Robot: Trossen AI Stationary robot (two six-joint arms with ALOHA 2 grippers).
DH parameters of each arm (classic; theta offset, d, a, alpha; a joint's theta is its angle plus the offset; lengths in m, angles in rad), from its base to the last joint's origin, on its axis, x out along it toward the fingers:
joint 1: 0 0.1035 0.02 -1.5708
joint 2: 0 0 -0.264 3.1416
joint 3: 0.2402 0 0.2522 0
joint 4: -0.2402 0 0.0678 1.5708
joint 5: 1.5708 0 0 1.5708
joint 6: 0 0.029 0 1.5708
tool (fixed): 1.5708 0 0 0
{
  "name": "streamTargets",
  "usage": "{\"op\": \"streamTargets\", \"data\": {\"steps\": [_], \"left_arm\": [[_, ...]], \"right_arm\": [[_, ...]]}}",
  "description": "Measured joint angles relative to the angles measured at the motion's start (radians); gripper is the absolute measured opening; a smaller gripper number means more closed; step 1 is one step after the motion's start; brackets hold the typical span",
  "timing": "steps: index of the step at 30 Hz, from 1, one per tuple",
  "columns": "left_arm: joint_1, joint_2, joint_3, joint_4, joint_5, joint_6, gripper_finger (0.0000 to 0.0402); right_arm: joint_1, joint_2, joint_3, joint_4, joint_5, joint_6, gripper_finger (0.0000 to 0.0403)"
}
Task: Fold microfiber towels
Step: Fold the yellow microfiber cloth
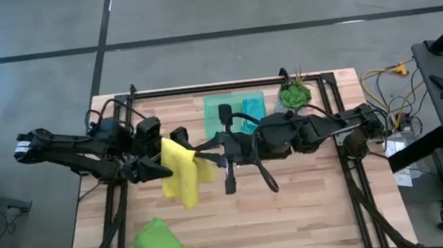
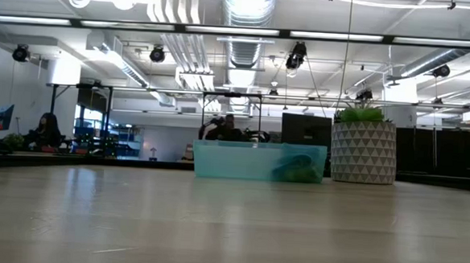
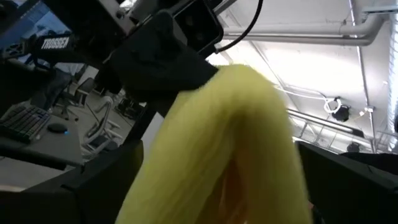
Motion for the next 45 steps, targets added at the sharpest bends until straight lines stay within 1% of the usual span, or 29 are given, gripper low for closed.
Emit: {"op": "streamTargets", "data": {"steps": [10,14,18,28,33,36,39,43,45], "left_arm": [[0.000,0.009,-0.007,-0.008,0.000,0.001,0.0397],[0.000,0.014,-0.016,-0.011,0.000,0.001,0.0379],[0.000,0.030,-0.016,-0.011,0.000,0.009,0.0338],[0.000,0.061,-0.014,-0.011,-0.005,0.014,0.0209],[0.000,0.051,-0.014,-0.010,-0.006,0.082,0.0144],[0.000,0.039,-0.017,-0.013,-0.013,0.088,0.0105],[0.000,0.033,-0.017,-0.070,-0.027,0.101,0.0067],[0.001,0.030,-0.016,-0.148,-0.036,0.107,0.0015],[0.001,0.028,-0.017,-0.170,-0.036,0.107,0.0008]], "right_arm": [[-0.011,-0.012,-0.001,0.006,0.001,-0.034,0.0011],[-0.017,-0.022,-0.001,0.007,0.005,-0.061,0.0011],[-0.030,-0.035,-0.001,0.006,0.006,-0.057,0.0011],[-0.037,-0.039,-0.001,-0.014,0.007,-0.050,0.0011],[-0.037,-0.039,-0.001,-0.024,0.008,-0.051,0.0011],[-0.037,-0.041,-0.001,-0.037,0.008,-0.051,0.0011],[-0.037,-0.041,-0.001,-0.051,0.013,-0.053,0.0011],[-0.037,-0.041,-0.002,-0.086,0.052,-0.062,0.0011],[-0.037,-0.042,-0.002,-0.114,0.062,-0.075,0.0011]]}}
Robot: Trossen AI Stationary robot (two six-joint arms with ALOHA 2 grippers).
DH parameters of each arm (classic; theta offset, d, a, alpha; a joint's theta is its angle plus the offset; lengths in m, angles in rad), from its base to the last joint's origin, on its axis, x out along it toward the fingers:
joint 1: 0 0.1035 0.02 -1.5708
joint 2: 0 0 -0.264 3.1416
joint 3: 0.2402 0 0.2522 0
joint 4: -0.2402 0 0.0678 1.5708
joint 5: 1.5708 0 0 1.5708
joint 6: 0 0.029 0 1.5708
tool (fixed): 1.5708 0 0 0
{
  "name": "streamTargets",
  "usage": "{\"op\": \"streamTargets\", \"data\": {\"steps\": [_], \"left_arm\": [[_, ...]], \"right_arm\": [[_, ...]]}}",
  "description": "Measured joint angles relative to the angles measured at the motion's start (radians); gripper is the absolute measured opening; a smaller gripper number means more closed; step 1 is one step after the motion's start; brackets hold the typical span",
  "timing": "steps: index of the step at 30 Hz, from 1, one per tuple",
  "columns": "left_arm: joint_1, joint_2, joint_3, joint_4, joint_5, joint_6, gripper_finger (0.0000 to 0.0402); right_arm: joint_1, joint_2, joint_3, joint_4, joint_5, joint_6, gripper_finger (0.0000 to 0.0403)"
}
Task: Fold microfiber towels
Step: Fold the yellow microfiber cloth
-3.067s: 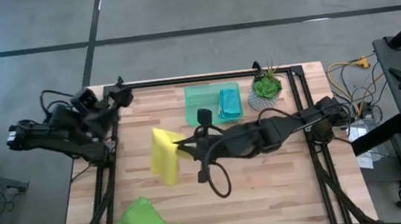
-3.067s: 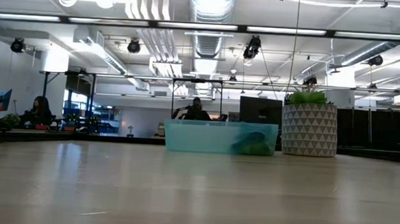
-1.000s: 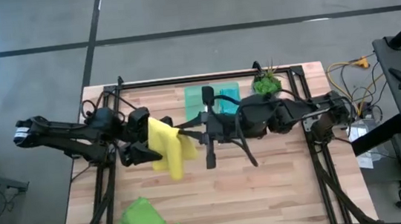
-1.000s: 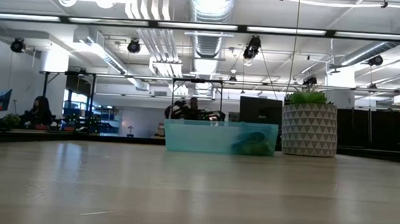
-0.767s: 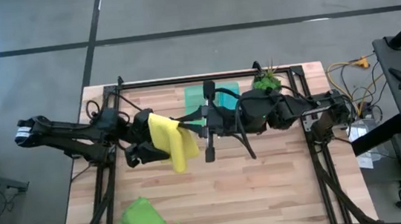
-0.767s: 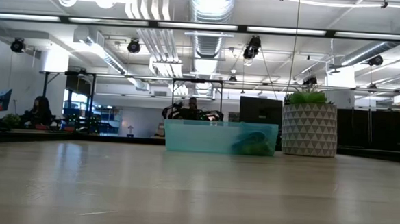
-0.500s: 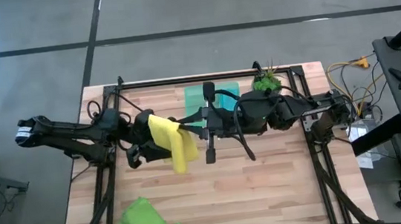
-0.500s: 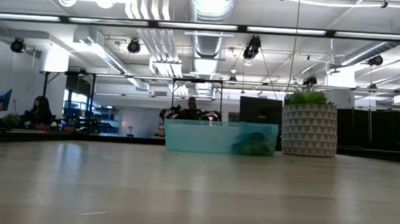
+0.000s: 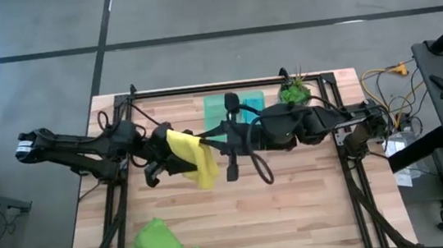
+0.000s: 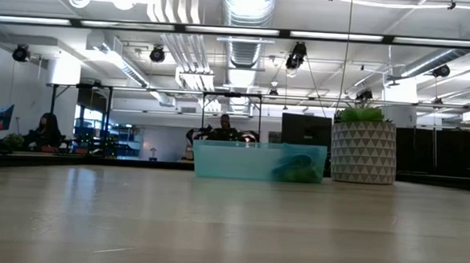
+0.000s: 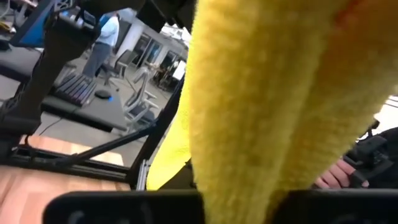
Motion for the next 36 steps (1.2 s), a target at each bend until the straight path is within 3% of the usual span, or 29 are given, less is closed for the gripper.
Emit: {"op": "streamTargets", "data": {"steps": [8,16,28,36], "left_arm": [[0.000,-0.014,-0.001,-0.027,-0.002,0.000,0.0012],[0.003,-0.044,-0.001,-0.138,-0.084,0.034,0.0012],[0.051,-0.046,-0.003,-0.227,-0.111,0.067,0.0012],[0.106,-0.043,-0.003,-0.307,-0.173,0.173,0.0012]], "right_arm": [[0.000,-0.028,0.000,-0.161,0.060,0.000,0.0011],[0.000,-0.084,0.000,-0.312,0.070,0.068,0.0016],[-0.014,-0.094,0.000,-0.391,0.113,0.197,0.0133],[-0.031,-0.153,-0.057,-0.438,0.108,0.507,0.0185]]}}
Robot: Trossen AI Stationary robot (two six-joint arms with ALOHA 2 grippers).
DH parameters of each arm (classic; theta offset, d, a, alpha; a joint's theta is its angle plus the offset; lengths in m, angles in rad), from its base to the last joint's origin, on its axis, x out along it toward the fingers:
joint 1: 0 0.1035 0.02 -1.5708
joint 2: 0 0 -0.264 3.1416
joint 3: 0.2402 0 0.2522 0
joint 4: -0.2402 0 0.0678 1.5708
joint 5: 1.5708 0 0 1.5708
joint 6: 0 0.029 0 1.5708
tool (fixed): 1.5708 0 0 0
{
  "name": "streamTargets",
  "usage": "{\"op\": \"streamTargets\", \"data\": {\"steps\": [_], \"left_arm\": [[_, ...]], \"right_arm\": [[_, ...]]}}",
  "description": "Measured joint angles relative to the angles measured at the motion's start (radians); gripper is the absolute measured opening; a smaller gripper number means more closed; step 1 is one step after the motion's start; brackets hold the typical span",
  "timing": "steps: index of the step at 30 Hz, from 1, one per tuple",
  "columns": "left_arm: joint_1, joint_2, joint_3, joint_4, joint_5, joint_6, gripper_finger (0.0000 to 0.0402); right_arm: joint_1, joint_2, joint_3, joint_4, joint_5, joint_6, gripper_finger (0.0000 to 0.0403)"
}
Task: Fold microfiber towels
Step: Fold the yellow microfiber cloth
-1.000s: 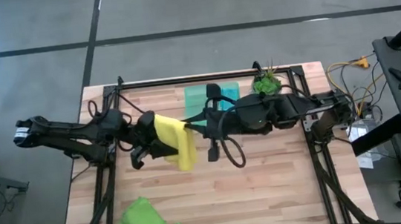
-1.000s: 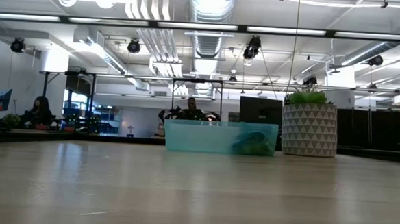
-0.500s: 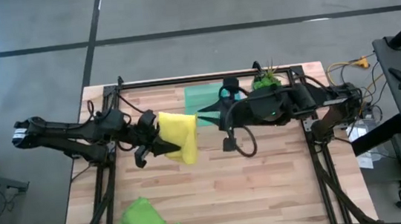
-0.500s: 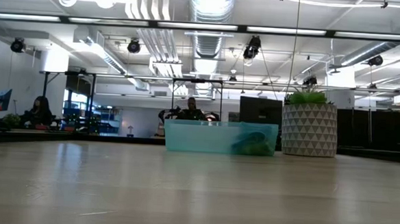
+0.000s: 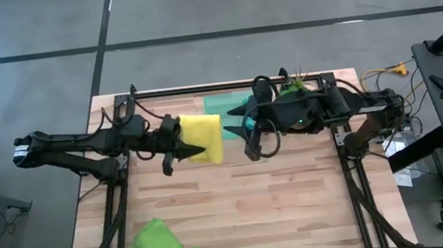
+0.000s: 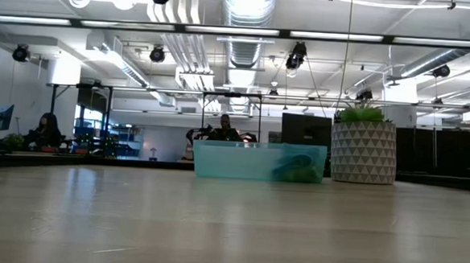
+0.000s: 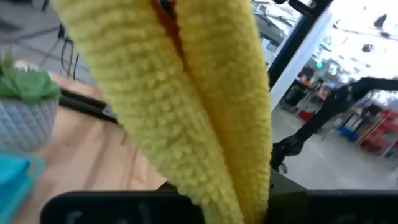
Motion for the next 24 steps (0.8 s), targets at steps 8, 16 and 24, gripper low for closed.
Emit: {"op": "streamTargets", "data": {"steps": [8,16,24], "left_arm": [[0.012,0.000,0.019,0.008,-0.095,0.189,0.0012],[0.025,0.002,0.019,0.009,-0.127,0.275,0.0012],[0.026,-0.001,0.019,0.069,-0.027,0.350,0.0005]], "right_arm": [[-0.025,-0.028,-0.158,0.147,-0.003,0.155,0.0248],[-0.098,-0.109,-0.341,0.407,-0.099,0.156,0.0338],[-0.170,-0.123,-0.426,0.535,-0.322,0.149,0.0359]]}}
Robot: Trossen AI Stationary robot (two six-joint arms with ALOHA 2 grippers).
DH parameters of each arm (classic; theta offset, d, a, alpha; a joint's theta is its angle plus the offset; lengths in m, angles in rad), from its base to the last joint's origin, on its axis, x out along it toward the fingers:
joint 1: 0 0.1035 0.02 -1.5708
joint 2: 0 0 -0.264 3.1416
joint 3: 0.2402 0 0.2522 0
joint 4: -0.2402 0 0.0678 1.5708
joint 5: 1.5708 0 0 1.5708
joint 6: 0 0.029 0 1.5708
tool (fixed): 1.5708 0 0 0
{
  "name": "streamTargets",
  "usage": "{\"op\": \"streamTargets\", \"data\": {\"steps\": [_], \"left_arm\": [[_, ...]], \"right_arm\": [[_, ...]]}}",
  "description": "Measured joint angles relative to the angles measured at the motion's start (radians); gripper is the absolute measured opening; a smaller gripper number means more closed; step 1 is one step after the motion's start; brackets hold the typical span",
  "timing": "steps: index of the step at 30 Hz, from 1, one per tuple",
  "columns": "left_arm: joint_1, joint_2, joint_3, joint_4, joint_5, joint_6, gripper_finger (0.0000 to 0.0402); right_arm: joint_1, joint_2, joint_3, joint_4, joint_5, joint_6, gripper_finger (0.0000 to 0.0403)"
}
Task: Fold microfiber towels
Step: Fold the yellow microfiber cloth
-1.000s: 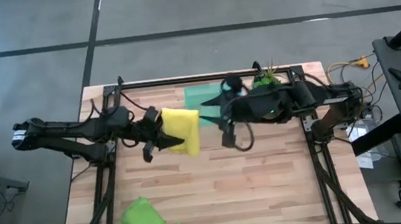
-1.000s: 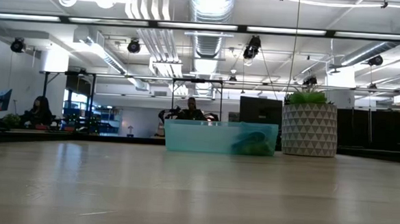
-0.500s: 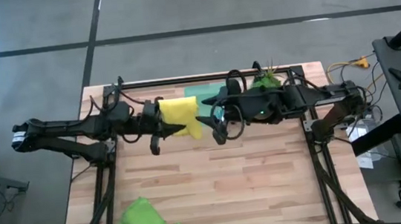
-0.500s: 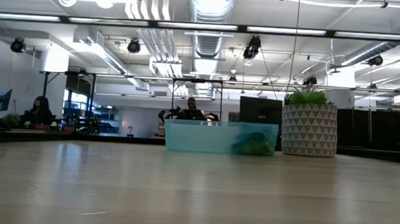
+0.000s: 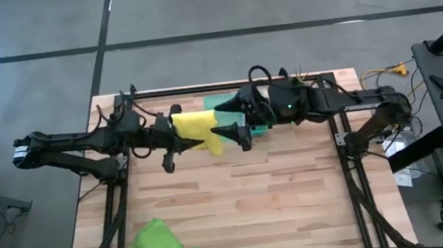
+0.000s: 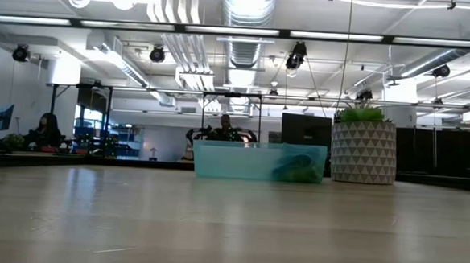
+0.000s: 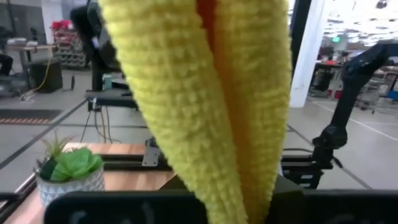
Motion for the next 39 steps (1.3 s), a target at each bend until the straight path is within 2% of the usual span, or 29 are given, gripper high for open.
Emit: {"op": "streamTargets", "data": {"steps": [3,12,17,22,30,34,36,39], "left_arm": [[0.000,0.000,0.000,-0.002,0.003,0.000,0.0005],[0.000,0.020,0.000,0.035,0.045,-0.024,0.0003],[0.000,0.029,0.005,0.052,0.049,-0.025,0.0002],[0.000,0.031,0.004,0.051,0.049,-0.027,0.0002],[0.000,0.035,0.003,0.089,0.039,-0.028,0.0002],[0.000,0.036,0.003,0.091,0.012,-0.032,0.0018],[0.000,0.036,0.003,0.093,-0.040,-0.075,0.0033],[0.001,0.036,0.000,0.078,-0.071,-0.106,0.0065]], "right_arm": [[-0.017,0.000,-0.002,0.013,-0.075,-0.014,0.0359],[-0.052,0.007,-0.004,0.074,-0.202,-0.043,0.0357],[-0.060,0.020,-0.006,0.088,-0.260,-0.034,0.0328],[-0.065,0.020,-0.009,0.089,-0.263,-0.032,0.0262],[-0.066,0.020,-0.016,0.084,-0.260,-0.038,0.0108],[-0.066,0.020,-0.016,0.083,-0.259,-0.040,0.0035],[-0.066,0.020,-0.016,0.084,-0.259,-0.047,0.0018],[-0.066,0.020,-0.016,0.082,-0.259,-0.047,0.0016]]}}
